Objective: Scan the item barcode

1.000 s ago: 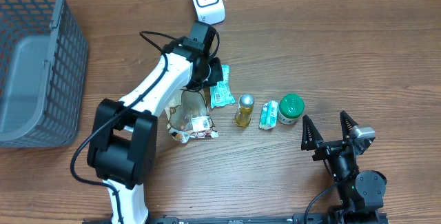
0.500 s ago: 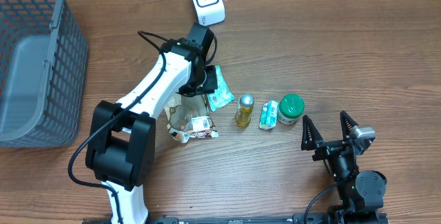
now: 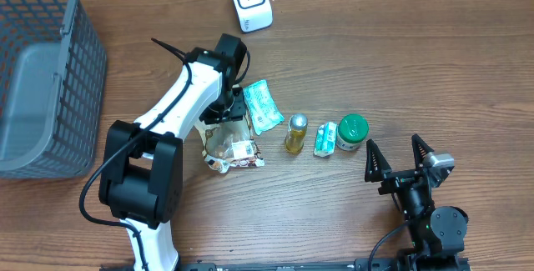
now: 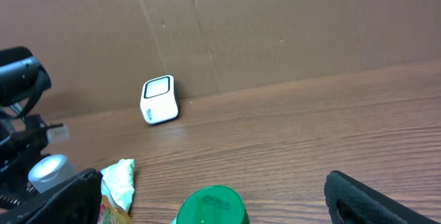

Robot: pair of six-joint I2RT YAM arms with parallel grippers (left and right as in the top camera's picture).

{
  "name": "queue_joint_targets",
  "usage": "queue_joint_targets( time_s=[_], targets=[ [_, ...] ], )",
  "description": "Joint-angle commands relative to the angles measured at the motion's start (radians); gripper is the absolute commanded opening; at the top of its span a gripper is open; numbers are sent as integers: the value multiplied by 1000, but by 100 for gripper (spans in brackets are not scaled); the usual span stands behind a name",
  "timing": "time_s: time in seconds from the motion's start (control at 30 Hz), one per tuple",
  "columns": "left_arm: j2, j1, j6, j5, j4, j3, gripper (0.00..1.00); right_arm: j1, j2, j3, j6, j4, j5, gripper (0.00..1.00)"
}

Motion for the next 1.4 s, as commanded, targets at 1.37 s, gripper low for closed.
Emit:
queue_joint_targets(
  time_s=[1.37],
  targets=[
    [-86, 344, 214, -101, -134, 288, 63, -5, -8, -10, 0, 4, 6, 100]
  ],
)
